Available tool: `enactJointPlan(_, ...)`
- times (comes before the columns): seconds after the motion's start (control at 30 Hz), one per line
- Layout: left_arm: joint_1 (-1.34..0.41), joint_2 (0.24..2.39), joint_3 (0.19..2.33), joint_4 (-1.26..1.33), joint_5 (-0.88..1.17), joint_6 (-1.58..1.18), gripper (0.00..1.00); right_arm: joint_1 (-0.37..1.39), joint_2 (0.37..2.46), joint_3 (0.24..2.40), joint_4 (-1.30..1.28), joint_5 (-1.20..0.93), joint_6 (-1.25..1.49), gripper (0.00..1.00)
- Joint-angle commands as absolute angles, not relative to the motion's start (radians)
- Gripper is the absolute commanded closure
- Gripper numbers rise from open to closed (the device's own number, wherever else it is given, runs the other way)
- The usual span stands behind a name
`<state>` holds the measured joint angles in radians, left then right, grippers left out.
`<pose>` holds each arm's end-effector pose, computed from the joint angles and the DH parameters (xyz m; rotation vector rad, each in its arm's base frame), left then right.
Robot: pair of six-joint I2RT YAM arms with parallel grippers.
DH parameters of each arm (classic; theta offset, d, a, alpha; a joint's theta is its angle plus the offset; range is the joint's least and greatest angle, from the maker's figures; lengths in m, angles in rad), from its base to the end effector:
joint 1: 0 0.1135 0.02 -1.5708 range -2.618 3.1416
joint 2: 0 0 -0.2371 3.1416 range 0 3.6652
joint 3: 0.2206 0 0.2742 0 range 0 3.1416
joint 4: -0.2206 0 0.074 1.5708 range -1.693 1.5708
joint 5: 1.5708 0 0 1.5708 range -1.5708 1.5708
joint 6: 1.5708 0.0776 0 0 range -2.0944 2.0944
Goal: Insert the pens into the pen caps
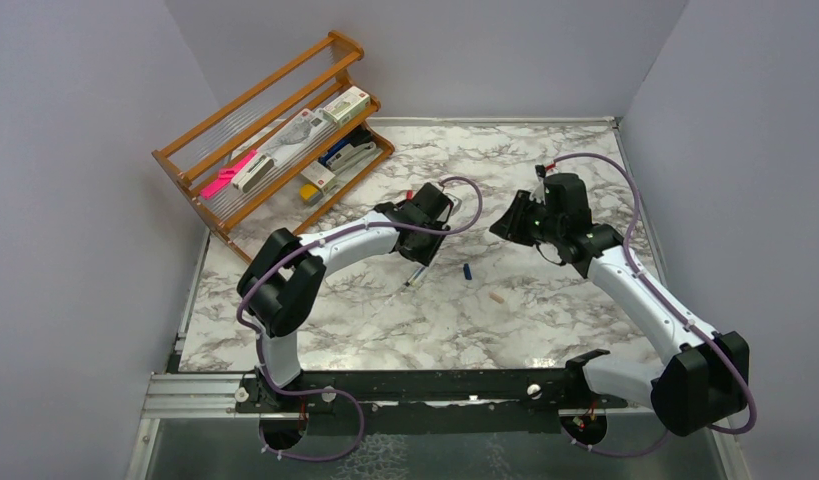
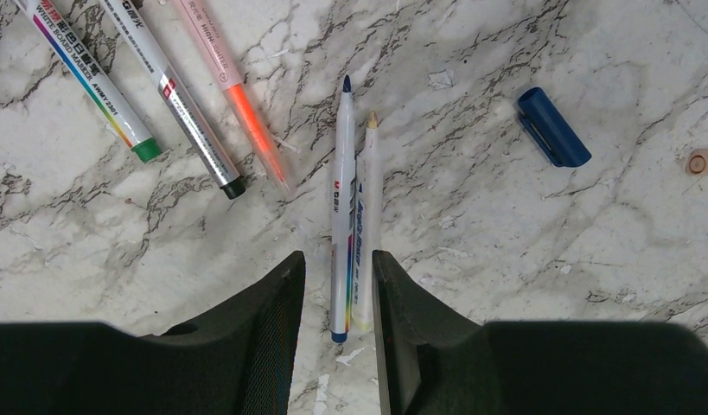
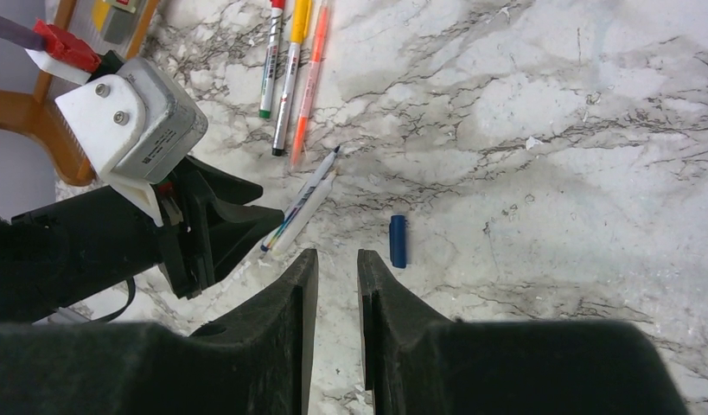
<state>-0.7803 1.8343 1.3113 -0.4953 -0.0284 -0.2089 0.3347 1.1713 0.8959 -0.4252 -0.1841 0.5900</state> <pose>0.3022 -0.2961 0.1317 0.7294 2.5205 -0.3203 0.2942 0.1174 0.2200 0.1993 2.3458 0.6820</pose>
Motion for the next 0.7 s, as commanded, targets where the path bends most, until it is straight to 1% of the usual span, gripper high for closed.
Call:
enactJointPlan(0.0, -0.782, 1.845, 1.296, -0.486, -0.048, -0.214, 0.64, 0.339, 1.167, 0.884, -0.401, -0.189, 0.597, 0.77)
enactJointPlan(0.57, -0.784, 1.894, 1.266, -0.474, -0.091, -0.209, 0.65, 0.339, 1.175, 0.889, -0.398, -0.195, 0.586, 0.77)
enactJointPlan(0.67, -0.785, 1.898, 1.260, -0.470, -0.090, -0.210, 0.67, 0.339, 1.176, 0.891, -0.397, -0.192, 0.584, 0.77)
